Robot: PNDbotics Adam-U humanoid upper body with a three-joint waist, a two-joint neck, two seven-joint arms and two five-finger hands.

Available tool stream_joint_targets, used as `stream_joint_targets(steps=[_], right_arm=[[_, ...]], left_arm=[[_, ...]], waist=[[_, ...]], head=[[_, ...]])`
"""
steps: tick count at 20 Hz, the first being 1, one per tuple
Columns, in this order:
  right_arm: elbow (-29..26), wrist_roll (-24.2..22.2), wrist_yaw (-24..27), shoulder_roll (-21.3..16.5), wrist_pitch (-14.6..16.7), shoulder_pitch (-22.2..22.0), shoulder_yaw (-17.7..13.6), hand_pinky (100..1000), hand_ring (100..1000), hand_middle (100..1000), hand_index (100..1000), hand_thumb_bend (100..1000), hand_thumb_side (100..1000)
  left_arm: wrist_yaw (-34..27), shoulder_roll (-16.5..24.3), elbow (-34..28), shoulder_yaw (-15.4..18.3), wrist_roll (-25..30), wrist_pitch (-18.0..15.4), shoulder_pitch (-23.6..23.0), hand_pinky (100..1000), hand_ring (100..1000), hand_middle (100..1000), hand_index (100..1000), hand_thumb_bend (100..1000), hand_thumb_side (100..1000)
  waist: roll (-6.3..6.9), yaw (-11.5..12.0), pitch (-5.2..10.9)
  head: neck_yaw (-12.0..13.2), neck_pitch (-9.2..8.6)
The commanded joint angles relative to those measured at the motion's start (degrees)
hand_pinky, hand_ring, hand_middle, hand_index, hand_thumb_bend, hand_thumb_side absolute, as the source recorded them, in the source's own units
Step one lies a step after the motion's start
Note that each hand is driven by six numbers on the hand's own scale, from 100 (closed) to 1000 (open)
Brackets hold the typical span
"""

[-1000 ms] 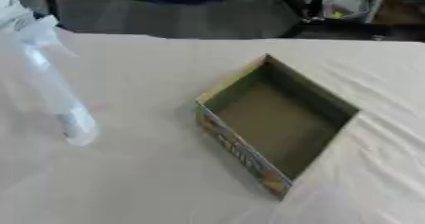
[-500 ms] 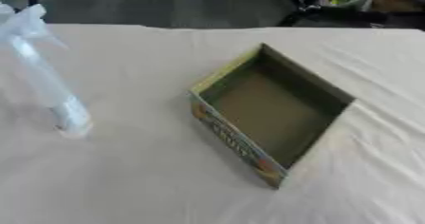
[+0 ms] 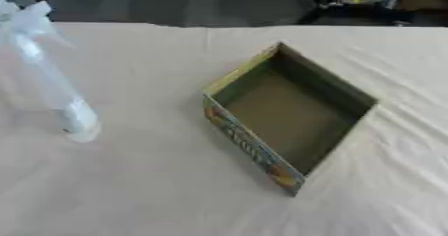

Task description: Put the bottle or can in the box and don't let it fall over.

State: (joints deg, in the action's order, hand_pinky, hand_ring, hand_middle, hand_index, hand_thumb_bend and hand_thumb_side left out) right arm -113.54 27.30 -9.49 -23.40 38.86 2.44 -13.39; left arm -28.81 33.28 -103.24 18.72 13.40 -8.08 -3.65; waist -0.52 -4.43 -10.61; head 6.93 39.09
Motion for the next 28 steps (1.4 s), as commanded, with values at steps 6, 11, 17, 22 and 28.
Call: stream_joint_targets(steps=[6,11,17,22,28], right_arm=[[-1.05,0.5,-0.31,-1.29,0.55,0.2,-0.43,1000,922,840,842,100,657],[-1.05,0.33,-0.3,-1.25,0.55,0.25,-0.3,1000,921,840,841,100,657],[-1.05,0.09,-0.14,-1.27,0.48,0.31,-0.1,1000,922,840,841,100,658],[-1.05,-0.24,0.09,-1.27,0.43,0.35,0.11,1000,921,840,841,100,658],[-1.05,-0.76,0.26,-1.15,0.46,0.39,0.44,1000,921,840,841,100,658]], left_arm=[[1.61,2.95,2.21,-0.99,1.93,-0.93,0.83,1000,942,959,840,717,100],[1.87,3.95,3.86,-2.54,3.6,-0.11,2.65,1000,950,965,842,734,100],[2.7,5.67,8.55,-4.78,4.33,1.61,5.92,1000,967,974,855,789,103],[3.83,6.73,12.34,-7.05,4.52,2.68,9.16,1000,964,972,852,794,101],[4.69,8.0,17.64,-10.37,5.85,3.75,14.39,1000,959,965,844,796,100]], waist=[[0.09,-0.22,0.44],[0.09,-0.44,0.44],[0.16,-0.69,0.58],[0.17,-0.89,0.75],[0.13,-1.23,0.84]], head=[[0.01,-1.19],[0.27,-1.12],[0.89,-1.13],[1.77,-1.82],[2.3,-2.44]])
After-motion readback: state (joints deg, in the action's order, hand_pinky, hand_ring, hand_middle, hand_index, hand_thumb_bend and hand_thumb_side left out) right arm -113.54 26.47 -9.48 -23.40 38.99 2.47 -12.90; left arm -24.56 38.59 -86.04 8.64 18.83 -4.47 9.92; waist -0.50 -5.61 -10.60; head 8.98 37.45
